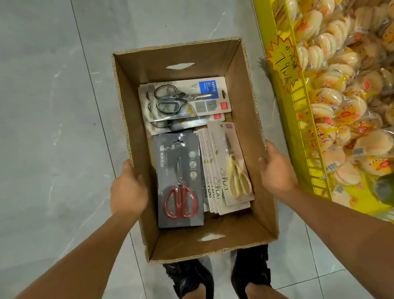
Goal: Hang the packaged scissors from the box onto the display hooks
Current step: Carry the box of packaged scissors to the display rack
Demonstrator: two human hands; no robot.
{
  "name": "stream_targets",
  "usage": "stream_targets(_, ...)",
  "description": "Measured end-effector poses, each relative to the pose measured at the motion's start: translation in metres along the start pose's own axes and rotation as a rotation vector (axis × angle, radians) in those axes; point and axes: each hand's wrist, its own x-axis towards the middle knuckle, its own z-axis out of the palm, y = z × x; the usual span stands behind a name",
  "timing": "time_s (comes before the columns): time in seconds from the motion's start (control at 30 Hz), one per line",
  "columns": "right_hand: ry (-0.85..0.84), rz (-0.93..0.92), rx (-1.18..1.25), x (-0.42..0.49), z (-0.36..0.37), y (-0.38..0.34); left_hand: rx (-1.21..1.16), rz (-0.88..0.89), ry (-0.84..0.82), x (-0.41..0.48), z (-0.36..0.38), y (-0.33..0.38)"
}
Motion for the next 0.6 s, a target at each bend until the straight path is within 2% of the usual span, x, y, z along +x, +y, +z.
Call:
stream_targets(0.23, 0.076, -0.105, -0.030, -0.077, -0.101, -0.057, -0.108, 0.012, 0.145, -0.088, -0.104, 0.035)
stream_targets(0.47, 0.158, -0.168, 0.045, -0.182, -0.256, -0.158, -0.197, 0.070, 0.277, -0.197, -0.279, 0.083)
stream_targets(0.6, 0.214, -0.239, -0.043, -0.243, -0.340, -0.220, -0.179, 0.082, 0.357, -0.246, -0.375, 0.103)
